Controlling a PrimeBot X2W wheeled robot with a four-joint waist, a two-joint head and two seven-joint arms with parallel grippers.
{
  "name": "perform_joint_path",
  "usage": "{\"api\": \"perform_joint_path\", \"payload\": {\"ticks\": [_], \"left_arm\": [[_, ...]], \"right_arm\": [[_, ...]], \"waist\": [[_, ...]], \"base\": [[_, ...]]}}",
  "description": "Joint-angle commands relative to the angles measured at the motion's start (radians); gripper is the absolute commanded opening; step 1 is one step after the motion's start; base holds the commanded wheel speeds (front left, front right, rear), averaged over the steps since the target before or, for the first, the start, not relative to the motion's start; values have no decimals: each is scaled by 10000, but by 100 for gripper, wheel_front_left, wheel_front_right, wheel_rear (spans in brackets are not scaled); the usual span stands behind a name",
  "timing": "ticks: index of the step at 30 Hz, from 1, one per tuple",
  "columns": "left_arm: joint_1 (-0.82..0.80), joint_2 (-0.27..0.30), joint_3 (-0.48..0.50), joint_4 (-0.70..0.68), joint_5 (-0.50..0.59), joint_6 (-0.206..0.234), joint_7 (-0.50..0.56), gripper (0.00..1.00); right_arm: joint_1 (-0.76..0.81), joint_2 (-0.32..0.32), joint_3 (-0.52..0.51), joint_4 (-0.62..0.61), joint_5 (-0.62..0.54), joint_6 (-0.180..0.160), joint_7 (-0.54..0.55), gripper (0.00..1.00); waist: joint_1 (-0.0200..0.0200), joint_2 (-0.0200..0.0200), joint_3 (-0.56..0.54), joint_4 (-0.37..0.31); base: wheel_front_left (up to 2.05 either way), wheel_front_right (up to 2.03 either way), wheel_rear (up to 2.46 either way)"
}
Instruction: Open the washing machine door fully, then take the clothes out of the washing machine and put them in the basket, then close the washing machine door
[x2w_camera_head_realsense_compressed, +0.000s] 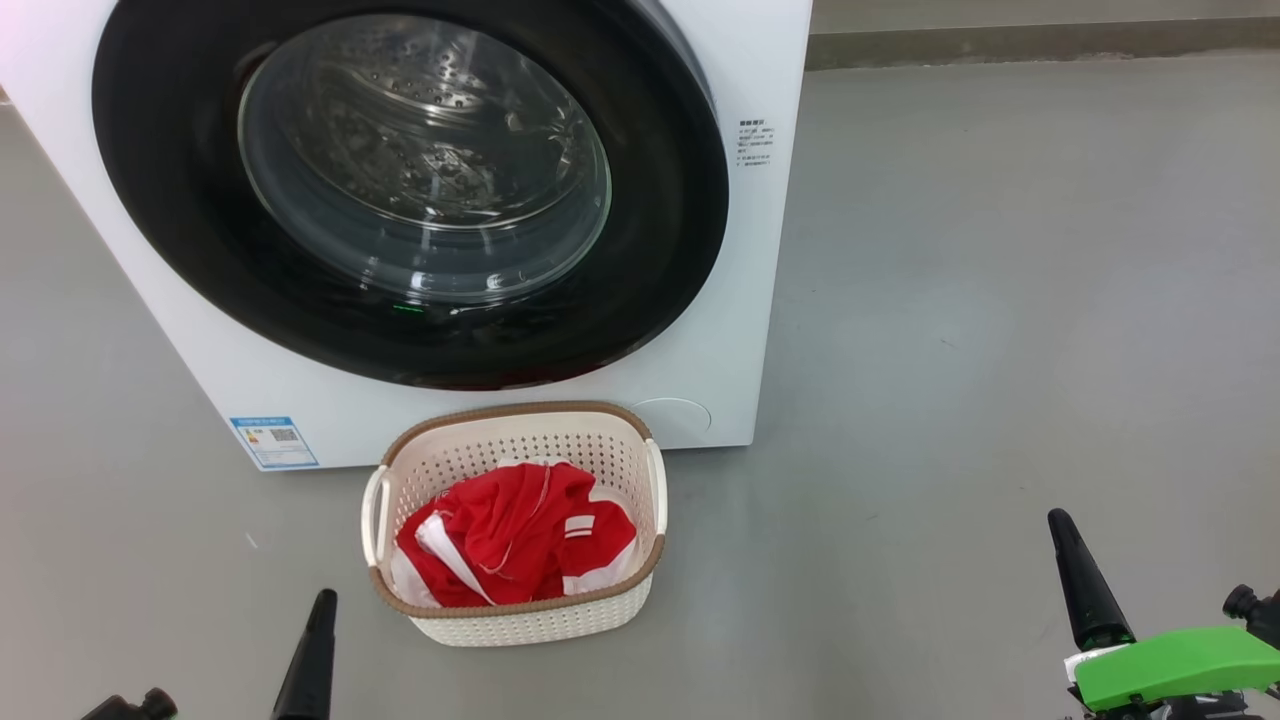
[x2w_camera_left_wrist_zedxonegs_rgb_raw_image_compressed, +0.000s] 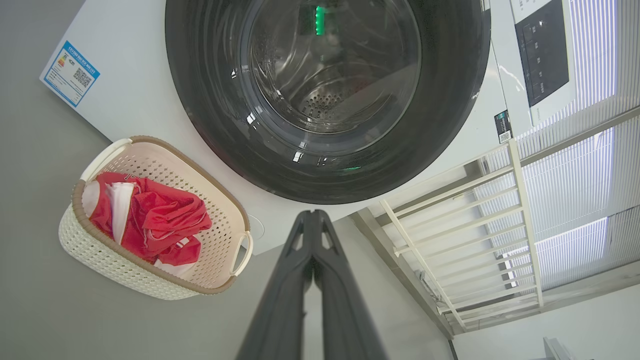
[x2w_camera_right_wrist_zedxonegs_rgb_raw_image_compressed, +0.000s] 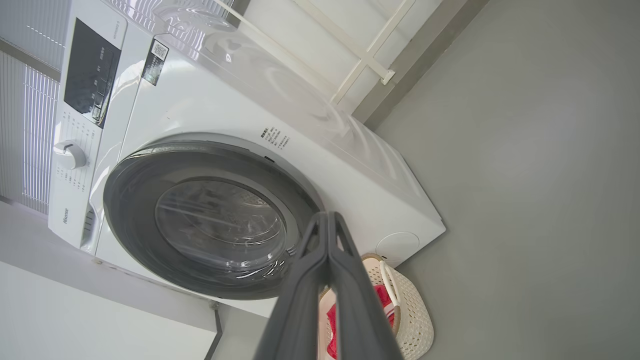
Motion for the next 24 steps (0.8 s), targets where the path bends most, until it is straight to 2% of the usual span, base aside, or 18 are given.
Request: {"api": "perform_joint_path", "payload": {"ticks": [1, 24], "left_arm": [[-447, 78, 287, -162, -279, -86, 67, 0], [-896, 101, 511, 153, -3078, -132, 772, 0]], "right_arm": [[-547, -213, 93, -215, 296, 4, 78, 0], [-1069, -265, 20, 124, 3119, -4, 793, 0]], "waist": [[-1, 0, 4, 0], [-1, 0, 90, -5]], "base": [[0, 0, 0], [0, 0, 0]]}}
